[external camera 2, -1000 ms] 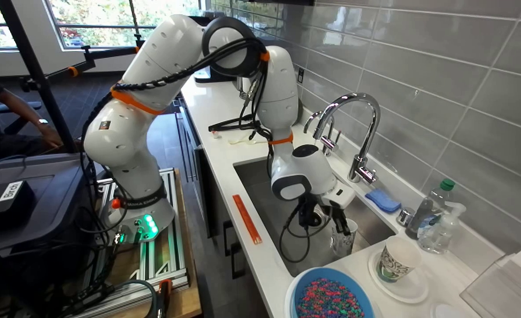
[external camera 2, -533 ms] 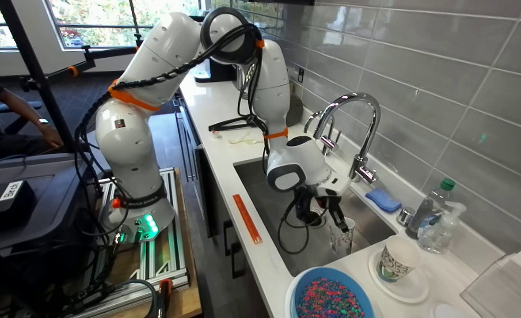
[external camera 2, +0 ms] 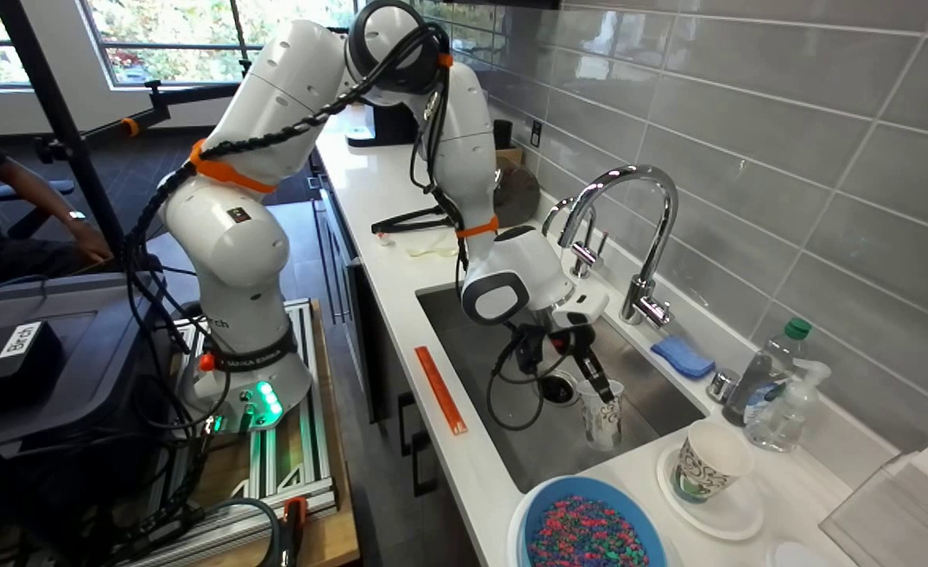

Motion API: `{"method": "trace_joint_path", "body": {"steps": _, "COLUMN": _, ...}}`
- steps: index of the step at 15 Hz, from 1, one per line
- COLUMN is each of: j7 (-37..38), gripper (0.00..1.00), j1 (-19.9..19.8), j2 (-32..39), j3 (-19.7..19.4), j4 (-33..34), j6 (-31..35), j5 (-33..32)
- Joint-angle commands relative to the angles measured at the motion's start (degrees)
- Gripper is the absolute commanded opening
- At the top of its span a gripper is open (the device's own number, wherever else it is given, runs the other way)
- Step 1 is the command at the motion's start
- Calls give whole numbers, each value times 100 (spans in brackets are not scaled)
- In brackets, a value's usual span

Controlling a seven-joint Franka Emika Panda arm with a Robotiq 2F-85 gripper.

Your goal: Empty the cup that's in the sink

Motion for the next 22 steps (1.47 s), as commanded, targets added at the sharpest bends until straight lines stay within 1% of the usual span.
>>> {"method": "trace_joint_path", "body": {"steps": 1, "j7": -244, "gripper": 1, "j1": 855, "j2": 203, "j3": -610, "j4": -216, "j6": 4, "j5": 373}}
{"method": "trace_joint_path", "body": {"steps": 5, "j7": -236, "gripper": 1, "j1": 1510, "j2": 422, "j3": -1060, "j4": -357, "j6": -45, "j5": 484}}
{"method": "trace_joint_path", "body": {"steps": 10, "j7": -151, "gripper": 1, "j1": 2138, "j2": 690, "j3": -1503, "j4": -497, "j6": -91, "j5": 493}}
{"method": "trace_joint_path", "body": {"steps": 14, "j7": -99, "gripper": 1, "j1": 2532, "j2": 870, "j3": -1811, "j4": -603, "j6": -156, "j5": 473}}
{"method": "trace_joint_path", "body": {"steps": 22, "j7": 52, "gripper": 1, "j1": 3148, "j2": 1315, "j3": -2262, "j4": -712, "j6": -313, "j5": 425}}
